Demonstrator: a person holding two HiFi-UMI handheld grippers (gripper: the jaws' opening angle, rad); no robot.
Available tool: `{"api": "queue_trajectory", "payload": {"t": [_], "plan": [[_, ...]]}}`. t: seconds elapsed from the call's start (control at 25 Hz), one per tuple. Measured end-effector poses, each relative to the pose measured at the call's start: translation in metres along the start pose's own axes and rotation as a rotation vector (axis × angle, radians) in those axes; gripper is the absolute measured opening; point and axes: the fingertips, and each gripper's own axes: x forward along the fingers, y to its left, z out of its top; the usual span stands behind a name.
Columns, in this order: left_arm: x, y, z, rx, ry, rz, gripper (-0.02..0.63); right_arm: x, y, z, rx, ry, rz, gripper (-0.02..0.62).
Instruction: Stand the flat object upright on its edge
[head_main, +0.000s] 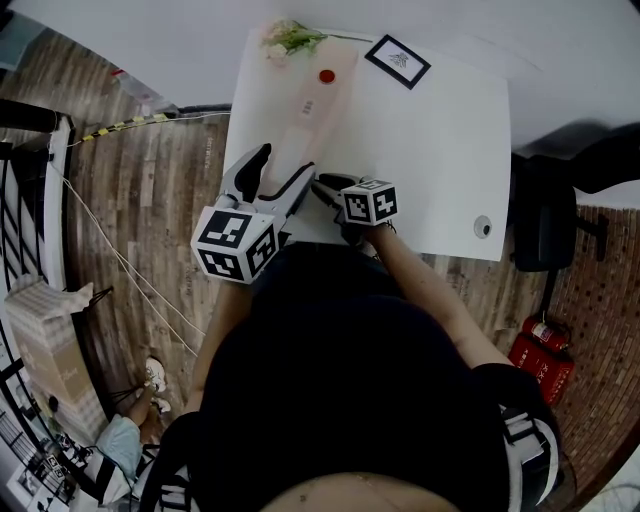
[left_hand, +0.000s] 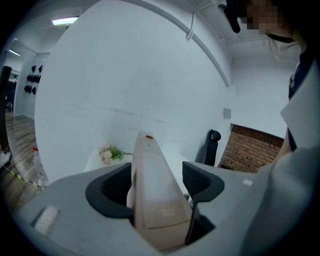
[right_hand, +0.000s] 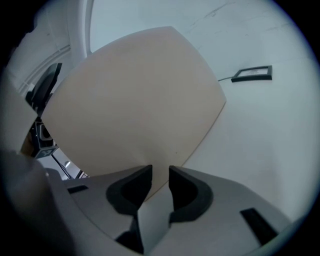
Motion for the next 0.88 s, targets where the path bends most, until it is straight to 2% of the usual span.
{"api": "queue_trajectory", "payload": {"t": [0.56, 0.68, 0.88], "plan": [[-0.011, 0.007, 0.010, -0.005, -0.075, 0.007, 0.317, 0.002, -0.005, -0.005, -0.019, 0.025, -0.023, 0.092], [-0.016, 0.011, 0.013, 0.008, -0.096, 0.032, 0.237, 0.002, -0.007, -0.006, -0.019, 0.026, -0.030, 0.092], [-0.022, 0.017, 0.017, 0.034, -0.113, 0.066, 0.147, 0.000, -0.009, -0.006, -0.020, 0.025, -0.042, 0.092]]}}
